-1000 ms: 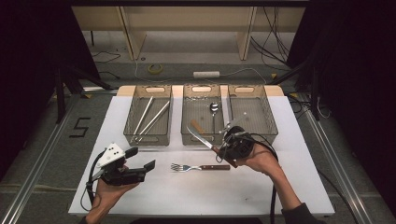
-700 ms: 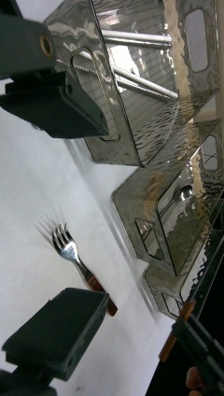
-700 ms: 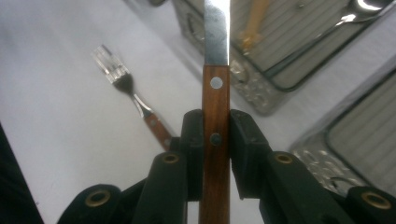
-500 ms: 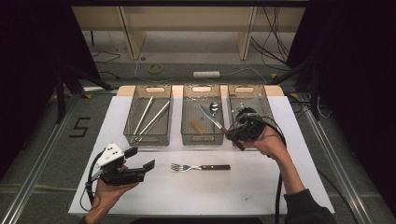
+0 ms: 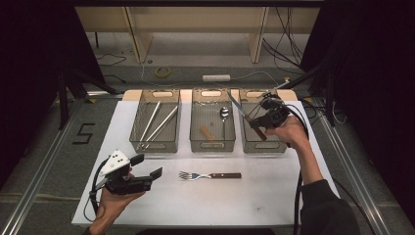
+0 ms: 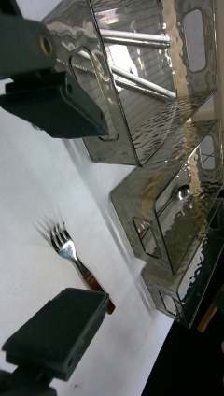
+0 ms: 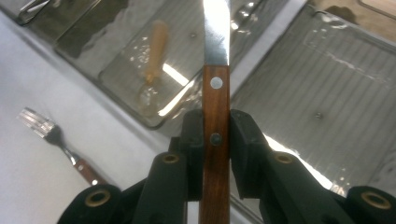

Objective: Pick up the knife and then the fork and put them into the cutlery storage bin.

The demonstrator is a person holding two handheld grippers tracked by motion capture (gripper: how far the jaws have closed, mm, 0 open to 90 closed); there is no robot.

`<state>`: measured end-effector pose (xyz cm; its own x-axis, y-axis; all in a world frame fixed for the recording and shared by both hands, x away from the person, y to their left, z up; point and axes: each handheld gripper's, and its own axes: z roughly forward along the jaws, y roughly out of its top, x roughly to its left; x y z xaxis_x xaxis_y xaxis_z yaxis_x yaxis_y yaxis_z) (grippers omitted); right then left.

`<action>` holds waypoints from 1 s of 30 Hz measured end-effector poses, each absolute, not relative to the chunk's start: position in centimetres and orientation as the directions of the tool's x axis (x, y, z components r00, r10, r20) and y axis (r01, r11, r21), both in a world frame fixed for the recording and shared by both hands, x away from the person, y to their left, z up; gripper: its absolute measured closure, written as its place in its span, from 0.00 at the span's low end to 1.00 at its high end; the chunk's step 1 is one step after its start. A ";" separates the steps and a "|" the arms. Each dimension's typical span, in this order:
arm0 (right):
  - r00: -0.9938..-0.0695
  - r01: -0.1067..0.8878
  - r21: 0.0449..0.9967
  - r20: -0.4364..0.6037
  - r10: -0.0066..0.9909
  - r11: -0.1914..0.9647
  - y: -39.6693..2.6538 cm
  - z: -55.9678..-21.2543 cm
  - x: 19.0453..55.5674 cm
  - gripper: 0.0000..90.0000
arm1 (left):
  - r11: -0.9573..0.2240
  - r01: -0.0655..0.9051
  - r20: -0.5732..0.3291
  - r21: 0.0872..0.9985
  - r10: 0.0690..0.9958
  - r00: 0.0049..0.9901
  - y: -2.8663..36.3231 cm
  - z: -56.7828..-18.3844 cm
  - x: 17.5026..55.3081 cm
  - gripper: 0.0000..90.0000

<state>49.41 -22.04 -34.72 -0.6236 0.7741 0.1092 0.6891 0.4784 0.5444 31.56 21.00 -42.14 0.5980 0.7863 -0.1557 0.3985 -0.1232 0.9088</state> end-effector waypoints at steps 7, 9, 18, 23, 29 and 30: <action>-0.572 0.725 0.537 0.121 0.811 0.431 -23.1 -35.3 50.8 0.86 | -0.127 0.397 -0.153 0.909 0.785 0.600 21.0 -42.1 31.5 0.18; -0.556 0.737 0.530 0.125 0.822 0.418 -23.3 -35.5 51.1 0.86 | -0.126 0.398 -0.153 0.909 0.786 0.599 21.0 -42.1 31.5 0.18; -0.495 0.771 0.522 0.128 0.859 0.366 -23.9 -36.5 52.5 0.86 | -0.127 0.397 -0.152 0.909 0.785 0.600 21.0 -42.2 31.5 0.18; -0.466 0.782 0.518 0.119 0.877 0.346 -24.0 -36.8 52.9 0.86 | -0.128 0.397 -0.152 0.909 0.786 0.600 21.0 -42.2 31.5 0.18; -0.430 0.797 0.515 0.115 0.895 0.317 -24.2 -37.1 53.3 0.86 | -0.126 0.397 -0.153 0.909 0.786 0.599 21.0 -42.1 31.5 0.18; -0.428 0.797 0.515 0.112 0.897 0.315 -24.3 -37.2 53.4 0.86 | -0.126 0.396 -0.153 0.909 0.786 0.600 21.0 -42.1 31.5 0.18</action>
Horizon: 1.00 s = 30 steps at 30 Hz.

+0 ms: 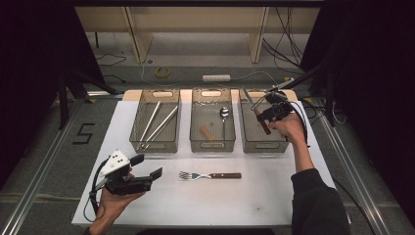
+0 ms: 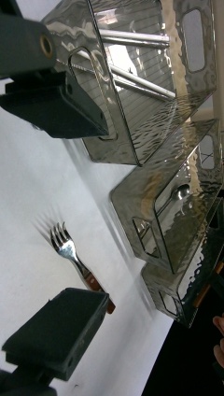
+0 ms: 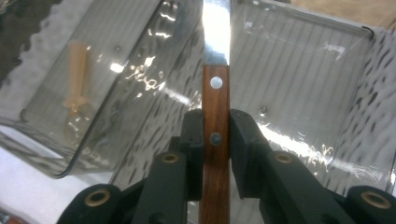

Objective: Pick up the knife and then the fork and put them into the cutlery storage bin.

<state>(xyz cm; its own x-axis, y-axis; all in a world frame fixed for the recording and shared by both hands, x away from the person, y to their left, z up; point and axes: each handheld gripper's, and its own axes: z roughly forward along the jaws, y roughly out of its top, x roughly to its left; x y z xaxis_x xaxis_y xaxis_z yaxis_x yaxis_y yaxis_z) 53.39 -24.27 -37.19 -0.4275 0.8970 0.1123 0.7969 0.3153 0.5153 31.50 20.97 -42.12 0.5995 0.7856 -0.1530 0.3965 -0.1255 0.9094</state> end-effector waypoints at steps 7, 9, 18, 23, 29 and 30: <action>-0.387 0.817 0.503 0.115 0.915 0.282 -24.6 -38.2 53.6 0.86 | -0.126 0.398 -0.153 0.909 0.786 0.599 21.0 -42.1 31.5 0.18; -0.375 0.823 0.499 0.115 0.920 0.273 -24.7 -38.5 53.7 0.86 | -0.126 0.397 -0.153 0.909 0.786 0.599 21.0 -42.1 31.5 0.18; -0.358 0.833 0.488 0.116 0.927 0.260 -24.5 -39.2 53.9 0.85 | -0.127 0.399 -0.153 0.908 0.786 0.599 21.0 -42.2 31.5 0.18; -0.344 0.841 0.479 0.116 0.932 0.251 -24.2 -39.7 54.0 0.85 | -0.127 0.398 -0.153 0.908 0.786 0.599 21.0 -42.2 31.5 0.18; -0.352 0.853 0.464 0.172 0.920 0.240 -24.1 -39.8 54.2 0.68 | -0.125 0.399 -0.155 0.908 0.787 0.598 21.0 -42.2 31.5 0.18; -0.361 0.849 0.467 0.169 0.917 0.248 -24.0 -39.7 54.1 0.66 | -0.123 0.399 -0.155 0.909 0.787 0.597 21.0 -42.1 31.5 0.18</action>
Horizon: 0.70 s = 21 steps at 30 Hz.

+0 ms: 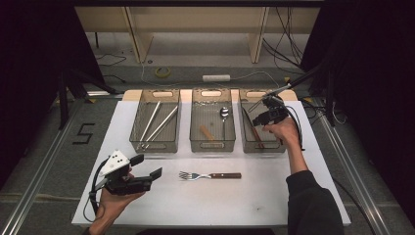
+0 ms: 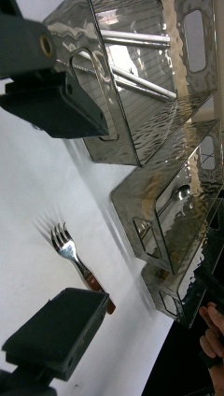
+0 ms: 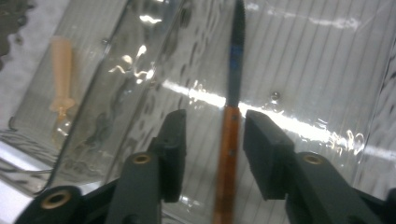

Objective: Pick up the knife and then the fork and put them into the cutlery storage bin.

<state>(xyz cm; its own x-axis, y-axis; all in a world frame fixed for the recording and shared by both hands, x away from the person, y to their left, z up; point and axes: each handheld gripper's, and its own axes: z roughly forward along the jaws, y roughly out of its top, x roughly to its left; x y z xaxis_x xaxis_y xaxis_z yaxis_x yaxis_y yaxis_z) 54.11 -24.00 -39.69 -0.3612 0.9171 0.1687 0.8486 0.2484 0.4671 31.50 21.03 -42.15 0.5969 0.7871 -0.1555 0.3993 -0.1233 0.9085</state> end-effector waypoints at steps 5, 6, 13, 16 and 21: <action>-0.399 0.816 0.512 0.165 0.902 0.267 -23.6 -38.7 53.3 0.56 | -0.126 0.399 -0.153 0.908 0.787 0.598 21.0 -42.1 31.5 0.18; -0.417 0.807 0.522 0.171 0.893 0.277 -23.5 -38.4 53.0 0.54 | -0.126 0.399 -0.153 0.908 0.787 0.598 21.0 -42.1 31.5 0.18; -0.563 0.708 0.604 0.167 0.810 0.367 -22.0 -36.5 50.2 0.44 | -0.134 0.400 -0.148 0.907 0.786 0.600 21.0 -42.2 31.5 0.18; -0.616 0.675 0.621 0.177 0.768 0.398 -21.2 -35.9 48.9 0.41 | -0.133 0.398 -0.148 0.908 0.787 0.600 20.9 -42.2 31.5 0.18; -0.708 0.606 0.639 0.161 0.688 0.474 -19.5 -35.4 46.7 0.38 | -0.135 0.398 -0.146 0.907 0.787 0.599 20.9 -42.2 31.5 0.18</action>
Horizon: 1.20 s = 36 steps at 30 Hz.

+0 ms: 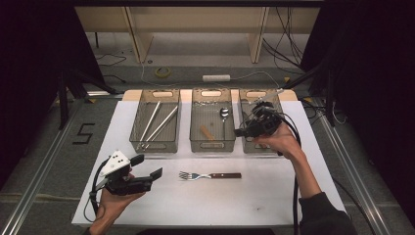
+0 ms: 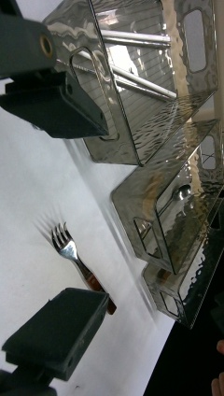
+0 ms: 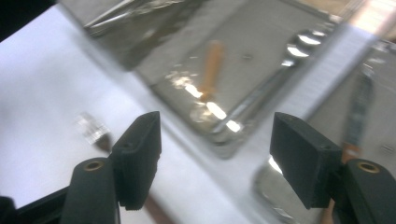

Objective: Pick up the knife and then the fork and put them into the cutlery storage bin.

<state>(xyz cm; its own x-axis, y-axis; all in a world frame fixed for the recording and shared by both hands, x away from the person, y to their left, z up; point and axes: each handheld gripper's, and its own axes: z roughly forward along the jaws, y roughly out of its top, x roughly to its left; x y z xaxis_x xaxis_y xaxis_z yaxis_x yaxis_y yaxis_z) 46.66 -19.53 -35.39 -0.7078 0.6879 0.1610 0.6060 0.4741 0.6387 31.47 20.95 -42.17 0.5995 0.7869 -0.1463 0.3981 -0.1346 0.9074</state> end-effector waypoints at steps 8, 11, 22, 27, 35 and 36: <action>-0.808 0.521 0.630 0.146 0.571 0.576 -16.7 -36.2 43.5 0.38 | -0.135 0.398 -0.145 0.907 0.788 0.599 21.0 -42.2 31.5 0.18; -0.830 0.502 0.623 0.152 0.536 0.600 -15.8 -37.0 42.5 0.38 | -0.136 0.399 -0.145 0.907 0.787 0.600 21.0 -42.2 31.4 0.18; -0.853 0.491 0.548 0.144 0.501 0.678 -13.9 -39.5 41.8 0.34 | -0.135 0.397 -0.145 0.908 0.788 0.598 21.0 -42.2 31.4 0.18; -0.862 0.480 0.524 0.134 0.488 0.704 -13.2 -40.4 41.7 0.35 | -0.136 0.396 -0.143 0.908 0.788 0.599 21.1 -42.1 31.3 0.18; -0.876 0.464 0.477 0.122 0.467 0.746 -12.2 -41.8 41.5 0.38 | -0.137 0.396 -0.143 0.908 0.787 0.600 21.0 -42.1 31.3 0.18; -0.877 0.464 0.469 0.123 0.465 0.751 -12.1 -42.0 41.5 0.39 | -0.140 0.396 -0.140 0.908 0.787 0.601 21.0 -42.1 31.3 0.18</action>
<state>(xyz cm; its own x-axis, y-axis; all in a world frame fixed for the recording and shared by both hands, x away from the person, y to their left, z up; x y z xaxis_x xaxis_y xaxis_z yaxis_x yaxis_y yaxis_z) 41.51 -12.12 -42.00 -0.8767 0.4649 0.1234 0.4643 0.7511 0.4693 31.26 21.04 -42.15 0.6013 0.7866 -0.1405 0.3957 -0.1404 0.9076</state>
